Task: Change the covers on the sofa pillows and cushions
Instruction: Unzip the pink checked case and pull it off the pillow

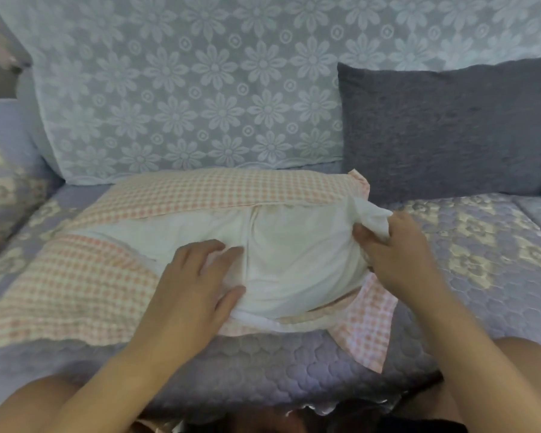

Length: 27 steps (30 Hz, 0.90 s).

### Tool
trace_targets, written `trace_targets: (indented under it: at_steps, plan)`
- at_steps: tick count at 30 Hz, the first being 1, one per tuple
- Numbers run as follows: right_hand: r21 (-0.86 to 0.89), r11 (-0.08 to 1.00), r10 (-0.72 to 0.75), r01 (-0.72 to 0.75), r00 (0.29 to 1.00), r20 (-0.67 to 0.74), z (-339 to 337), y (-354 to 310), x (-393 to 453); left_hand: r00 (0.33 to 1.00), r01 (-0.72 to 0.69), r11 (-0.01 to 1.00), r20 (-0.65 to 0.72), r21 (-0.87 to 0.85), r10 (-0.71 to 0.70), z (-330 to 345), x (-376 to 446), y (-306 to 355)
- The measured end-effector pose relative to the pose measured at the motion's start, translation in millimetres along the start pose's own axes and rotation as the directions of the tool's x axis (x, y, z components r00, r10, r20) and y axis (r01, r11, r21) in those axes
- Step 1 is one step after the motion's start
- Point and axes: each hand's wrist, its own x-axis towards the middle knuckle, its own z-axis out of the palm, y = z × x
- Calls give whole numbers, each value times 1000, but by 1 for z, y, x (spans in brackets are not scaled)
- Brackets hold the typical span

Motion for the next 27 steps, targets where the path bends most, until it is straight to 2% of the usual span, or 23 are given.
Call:
trace_targets:
  at_steps: [4,7,8,10,12,14,17,19,21,23,25,26,27]
  plan:
    - [-108,993,-43,36,997,-60,5,-1,-9,969,-86,996,236,33,76,-11,-9,-17]
    - [-193,980,-93,47,968,-233,11,-21,-14,865,-89,988,502,124,15,-22,-34,-32]
    - [-259,963,-150,75,947,-284,16,-32,-16,849,-84,986,528,145,-6,-26,-43,-41]
    - [-391,899,-329,196,891,-312,33,-60,-21,890,-79,974,455,212,-27,-34,-55,-58]
    - [-390,833,-483,392,859,-168,61,-85,-30,960,-14,972,273,236,-52,-45,-61,-72]
    - [-234,779,-581,582,810,79,88,-106,-39,978,30,968,191,250,-80,-55,-57,-83]
    - [-32,752,-589,658,694,414,117,-131,-54,955,-37,955,291,294,-52,-66,-46,-101]
    - [-33,710,-581,703,612,536,134,-138,-60,928,-130,947,371,293,12,-69,-44,-109]
    - [-109,649,-530,753,551,645,151,-143,-59,887,-153,939,462,308,-7,-78,-50,-111]
    - [-234,587,-448,775,552,703,167,-141,-51,777,-110,952,622,287,-98,-87,-65,-110]
    - [-354,558,-374,751,608,701,178,-138,-36,667,-3,948,707,318,-235,-84,-92,-124]
    - [-398,566,-346,722,646,680,181,-140,-29,661,57,954,705,296,-258,-83,-105,-131]
    - [-436,580,-324,688,686,651,183,-144,-25,699,96,964,672,249,-243,-82,-115,-136]
